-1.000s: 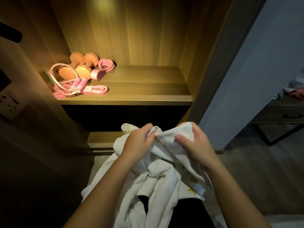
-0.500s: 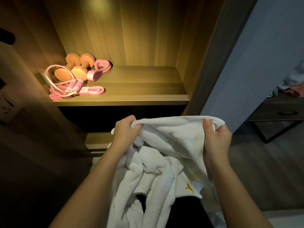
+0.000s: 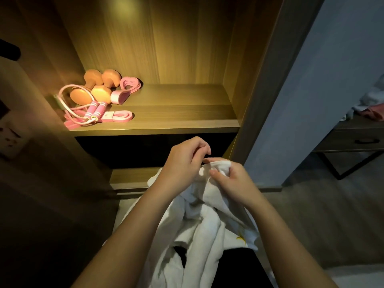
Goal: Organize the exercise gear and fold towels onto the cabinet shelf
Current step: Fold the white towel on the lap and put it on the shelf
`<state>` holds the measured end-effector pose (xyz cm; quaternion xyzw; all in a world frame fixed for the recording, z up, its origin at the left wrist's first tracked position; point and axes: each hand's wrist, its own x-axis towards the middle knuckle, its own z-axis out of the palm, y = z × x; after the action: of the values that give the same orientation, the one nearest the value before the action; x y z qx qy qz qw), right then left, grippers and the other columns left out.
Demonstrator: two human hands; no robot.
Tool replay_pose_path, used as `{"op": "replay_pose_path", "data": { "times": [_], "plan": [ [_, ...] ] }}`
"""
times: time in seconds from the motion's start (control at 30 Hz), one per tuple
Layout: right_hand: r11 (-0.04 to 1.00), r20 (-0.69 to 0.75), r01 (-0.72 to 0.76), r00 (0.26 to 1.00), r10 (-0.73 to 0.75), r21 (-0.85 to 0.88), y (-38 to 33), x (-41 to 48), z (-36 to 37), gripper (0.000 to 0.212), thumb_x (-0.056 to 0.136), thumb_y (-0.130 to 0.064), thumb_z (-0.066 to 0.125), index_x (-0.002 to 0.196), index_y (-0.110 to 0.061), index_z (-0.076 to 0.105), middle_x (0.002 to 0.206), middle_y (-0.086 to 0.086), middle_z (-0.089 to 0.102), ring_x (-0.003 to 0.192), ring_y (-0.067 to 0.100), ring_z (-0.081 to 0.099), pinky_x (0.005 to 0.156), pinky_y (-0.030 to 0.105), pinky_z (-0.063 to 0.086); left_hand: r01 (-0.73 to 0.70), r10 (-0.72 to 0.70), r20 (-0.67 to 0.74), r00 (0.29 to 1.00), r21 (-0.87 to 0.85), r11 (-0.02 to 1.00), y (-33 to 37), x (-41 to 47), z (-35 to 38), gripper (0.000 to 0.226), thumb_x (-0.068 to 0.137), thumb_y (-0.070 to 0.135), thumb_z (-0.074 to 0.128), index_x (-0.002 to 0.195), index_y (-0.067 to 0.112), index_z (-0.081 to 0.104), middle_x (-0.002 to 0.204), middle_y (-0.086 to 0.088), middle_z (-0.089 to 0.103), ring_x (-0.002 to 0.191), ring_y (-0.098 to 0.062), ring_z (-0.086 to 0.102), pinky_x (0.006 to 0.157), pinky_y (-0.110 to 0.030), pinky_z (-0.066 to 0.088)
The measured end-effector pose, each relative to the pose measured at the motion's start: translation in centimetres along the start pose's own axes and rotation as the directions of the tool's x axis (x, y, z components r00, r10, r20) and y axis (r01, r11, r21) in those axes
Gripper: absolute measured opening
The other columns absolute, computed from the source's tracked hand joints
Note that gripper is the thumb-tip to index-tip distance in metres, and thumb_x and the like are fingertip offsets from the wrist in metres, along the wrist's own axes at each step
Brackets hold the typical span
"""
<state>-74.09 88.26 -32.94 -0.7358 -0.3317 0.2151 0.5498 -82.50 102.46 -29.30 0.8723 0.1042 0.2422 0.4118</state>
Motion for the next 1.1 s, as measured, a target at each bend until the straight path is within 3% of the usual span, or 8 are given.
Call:
{"op": "replay_pose_path", "data": {
  "times": [0.23,0.33,0.43,0.57,0.77,0.87,0.97,1.1],
  "plan": [
    [0.991,-0.160,-0.039,0.985,0.059,0.129,0.2,-0.4,-0.9,0.034,0.093,-0.005,0.054,0.099,-0.033,0.072,0.094,-0.014,0.071,0.086,-0.005,0.063,0.065,0.008,0.045,0.218,-0.230,0.090,0.969,0.125,0.968,-6.6,-1.2,0.7,0.018,0.093,0.010,0.053,0.100,0.024,0.064,0.103,0.011,0.058,0.096,-0.005,0.054,0.088,-0.029,0.048],
    [0.991,-0.148,-0.065,0.986,0.082,0.116,0.5,-0.6,-0.7,0.035,0.094,-0.008,0.054,0.096,-0.038,0.073,0.091,-0.019,0.071,0.088,-0.004,0.062,0.065,0.008,0.044,0.189,-0.235,0.085,0.968,0.365,0.912,-8.2,-0.9,1.3,0.035,0.092,0.014,0.053,0.122,0.029,0.056,0.129,0.012,0.047,0.126,-0.010,0.037,0.109,-0.037,0.028],
    [0.984,-0.209,-0.073,0.972,0.107,0.163,1.0,-0.7,-1.0,0.033,0.094,-0.009,0.053,0.098,-0.034,0.074,0.091,-0.017,0.072,0.088,0.001,0.066,0.064,0.013,0.049,0.199,-0.313,0.129,0.941,0.539,0.818,-9.5,-0.4,0.6,0.039,0.090,0.022,0.053,0.127,0.034,0.053,0.123,0.012,0.054,0.123,-0.012,0.044,0.112,-0.043,0.018],
    [0.945,-0.454,-0.126,0.853,0.258,0.301,1.7,-0.4,-3.4,0.030,0.097,-0.018,0.050,0.098,-0.034,0.075,0.086,-0.009,0.074,0.079,0.008,0.070,0.061,0.026,0.058,0.259,-0.369,0.167,0.915,0.457,0.851,-11.4,-1.0,-1.0,0.007,0.087,0.032,0.062,0.081,0.032,0.060,0.082,0.012,0.060,0.086,-0.015,0.058,0.079,-0.034,0.043],
    [0.924,-0.649,-0.206,0.664,0.373,0.321,2.7,0.0,-5.1,0.015,0.097,-0.031,0.052,0.093,-0.027,0.066,0.093,-0.005,0.069,0.083,0.013,0.065,0.056,0.023,0.047,0.414,-0.415,-0.046,0.909,-0.026,0.910,-10.1,-0.3,-0.6,0.018,0.097,0.023,0.052,0.082,0.022,0.062,0.082,0.002,0.061,0.081,-0.018,0.058,0.066,-0.028,0.043],
    [0.978,-0.571,-0.091,0.800,0.183,0.185,1.9,-0.2,-3.9,0.024,0.095,-0.021,0.053,0.107,-0.031,0.071,0.096,-0.012,0.072,0.089,0.005,0.067,0.069,0.025,0.055,0.365,-0.361,-0.126,0.924,0.010,0.931,-6.8,1.0,0.2,0.021,0.099,0.028,0.047,0.088,0.021,0.064,0.081,0.003,0.062,0.079,-0.014,0.057,0.066,-0.031,0.044],
    [1.000,-0.296,0.010,0.955,-0.001,0.030,0.9,0.0,-2.4,0.039,0.092,-0.013,0.056,0.123,-0.034,0.064,0.105,-0.014,0.071,0.094,0.003,0.066,0.081,0.029,0.057,0.171,-0.178,0.010,0.984,0.232,0.958,-3.2,1.9,0.4,0.021,0.098,0.029,0.048,0.083,0.020,0.059,0.074,0.003,0.060,0.073,-0.018,0.056,0.063,-0.035,0.042],
    [0.998,0.024,0.000,1.000,-0.002,0.064,-0.5,1.0,-0.9,0.046,0.093,-0.011,0.055,0.128,-0.041,0.057,0.104,-0.013,0.070,0.093,0.001,0.065,0.073,0.017,0.051,-0.080,0.025,0.174,0.984,0.317,0.945,-0.6,1.9,0.2,0.011,0.092,0.022,0.057,0.083,0.015,0.060,0.081,0.001,0.055,0.079,-0.022,0.054,0.072,-0.041,0.044]
  ]
}}
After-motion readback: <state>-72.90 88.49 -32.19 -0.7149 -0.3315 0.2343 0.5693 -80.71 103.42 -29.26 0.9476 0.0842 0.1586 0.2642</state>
